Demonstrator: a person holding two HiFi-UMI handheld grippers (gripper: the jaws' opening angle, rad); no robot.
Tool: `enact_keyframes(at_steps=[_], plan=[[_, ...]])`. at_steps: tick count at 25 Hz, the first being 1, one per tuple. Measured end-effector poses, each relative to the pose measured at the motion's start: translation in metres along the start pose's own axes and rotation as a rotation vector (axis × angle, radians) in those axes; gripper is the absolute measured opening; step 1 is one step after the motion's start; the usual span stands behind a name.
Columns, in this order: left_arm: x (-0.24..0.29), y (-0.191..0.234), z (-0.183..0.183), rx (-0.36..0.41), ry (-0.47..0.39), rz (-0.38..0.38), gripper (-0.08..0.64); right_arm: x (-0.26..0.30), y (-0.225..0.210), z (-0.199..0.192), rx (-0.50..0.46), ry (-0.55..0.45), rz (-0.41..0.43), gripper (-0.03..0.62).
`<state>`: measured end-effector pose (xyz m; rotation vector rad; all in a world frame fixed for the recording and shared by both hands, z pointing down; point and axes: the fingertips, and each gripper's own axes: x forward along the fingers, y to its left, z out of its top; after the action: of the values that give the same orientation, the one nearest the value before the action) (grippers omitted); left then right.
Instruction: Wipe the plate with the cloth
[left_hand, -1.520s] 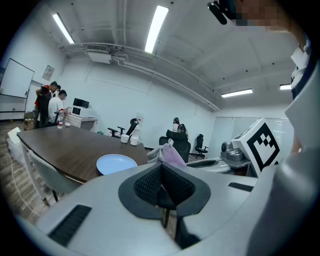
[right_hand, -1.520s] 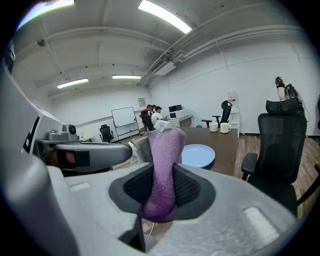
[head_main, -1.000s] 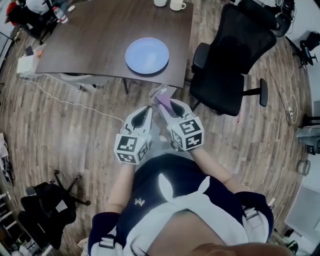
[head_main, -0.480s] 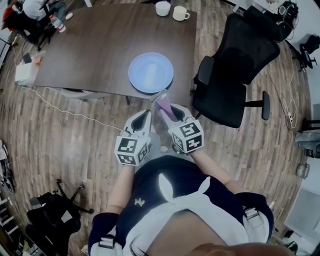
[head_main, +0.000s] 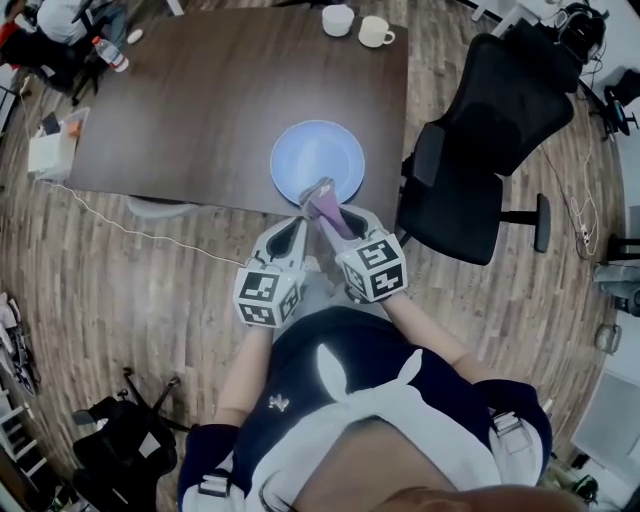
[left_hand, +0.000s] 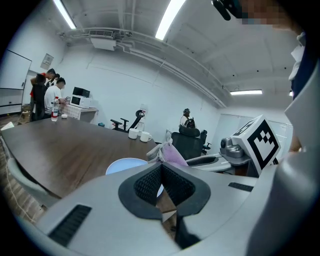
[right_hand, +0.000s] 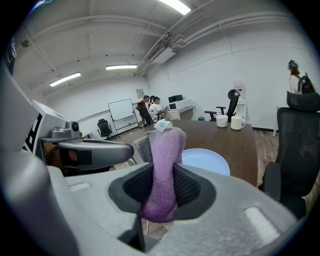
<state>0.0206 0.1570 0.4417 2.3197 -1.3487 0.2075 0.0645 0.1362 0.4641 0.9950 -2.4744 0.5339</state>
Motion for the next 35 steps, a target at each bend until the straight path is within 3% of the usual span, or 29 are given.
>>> enact_keyframes(at_steps=[5,12,26,35], plan=[[0.014,0.018,-0.001,0.012,0.026,-0.021,0.006,0.02,-0.006,0.006,0.003,0.005,-0.013,0.106],[0.023,0.026,-0.013,-0.028,0.041,-0.015,0.006,0.036,-0.018,0.001,-0.018,0.05,0.0,0.107],[0.05,0.072,-0.018,-0.056,0.094,0.013,0.006,0.082,-0.039,0.013,-0.119,0.118,0.022,0.107],[0.078,0.096,-0.021,-0.058,0.162,0.015,0.006,0.118,-0.065,0.015,-0.117,0.185,0.035,0.109]])
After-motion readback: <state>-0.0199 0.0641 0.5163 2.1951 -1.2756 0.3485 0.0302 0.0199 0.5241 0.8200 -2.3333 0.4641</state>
